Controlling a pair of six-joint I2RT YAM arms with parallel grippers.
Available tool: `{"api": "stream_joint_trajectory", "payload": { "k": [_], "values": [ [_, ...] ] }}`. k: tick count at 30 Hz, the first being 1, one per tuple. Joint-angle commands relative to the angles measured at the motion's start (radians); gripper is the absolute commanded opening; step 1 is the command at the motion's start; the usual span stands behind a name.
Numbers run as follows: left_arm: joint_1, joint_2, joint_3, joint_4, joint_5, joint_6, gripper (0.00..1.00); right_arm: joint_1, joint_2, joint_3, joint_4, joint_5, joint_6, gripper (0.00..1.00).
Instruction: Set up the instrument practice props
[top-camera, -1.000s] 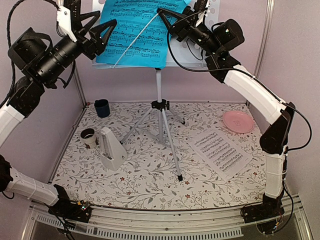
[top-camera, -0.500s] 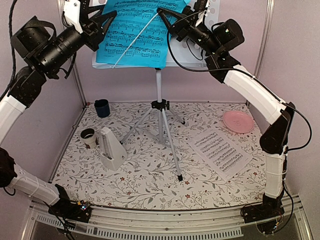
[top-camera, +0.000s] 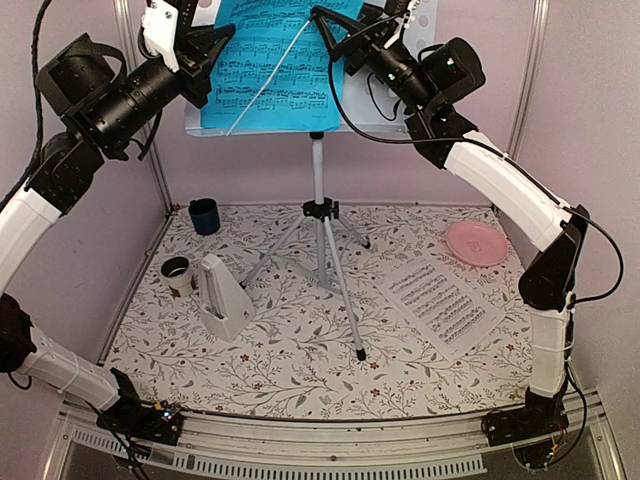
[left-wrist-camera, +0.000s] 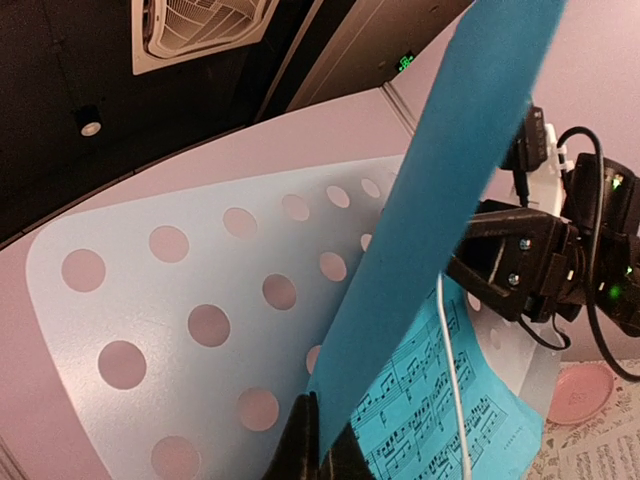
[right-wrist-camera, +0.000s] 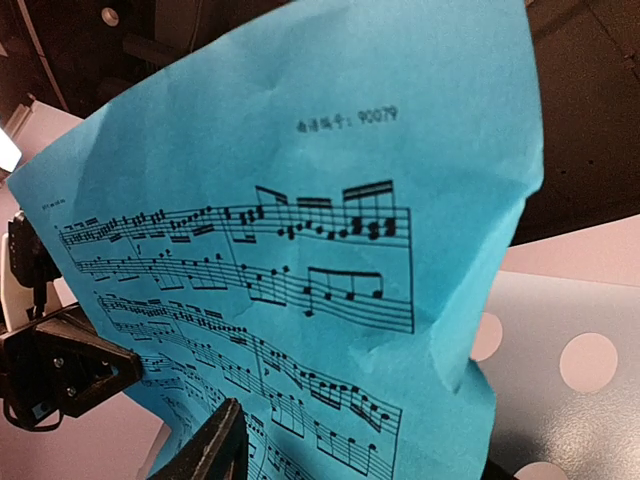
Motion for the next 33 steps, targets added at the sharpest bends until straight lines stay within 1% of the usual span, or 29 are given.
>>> {"api": "stream_joint_trajectory", "payload": {
  "k": [1,4,9,10,13,15,19,23,33],
  "values": [
    [-0.005,-0.026,-0.02,0.031,-0.051,0.004,0.0,-0.002,-0.017,0.016,-0.024,0.107,-0.035,0.57],
    [0.001,-0.035,-0.028,0.027,-0.07,0.005,0.0,-0.002,-0.033,-0.006,-0.018,0.127,-0.052,0.6],
    [0.017,-0.044,-0.021,0.011,-0.098,0.01,0.0,-0.002,-0.054,-0.044,-0.01,0.147,-0.065,0.6],
    [0.019,-0.045,-0.017,0.006,-0.102,0.009,0.0,-0.002,-0.061,-0.058,-0.005,0.152,-0.066,0.59],
    [0.024,-0.047,-0.007,-0.011,-0.103,0.007,0.0,-0.002,-0.08,-0.101,0.023,0.164,-0.065,0.48],
    [0.027,-0.048,-0.006,-0.013,-0.1,0.011,0.0,-0.002,-0.089,-0.118,0.032,0.159,-0.066,0.48],
    [0.038,-0.043,0.003,-0.018,-0.098,0.012,0.0,-0.001,-0.107,-0.132,0.01,0.11,-0.066,0.51],
    [0.053,-0.033,0.02,-0.027,-0.088,0.012,0.0,0.0,-0.135,-0.186,-0.022,0.061,-0.059,0.55],
    [0.074,-0.006,0.071,-0.042,-0.077,0.011,0.0,-0.001,-0.221,-0.33,-0.061,0.03,-0.065,0.54]
  ]
}}
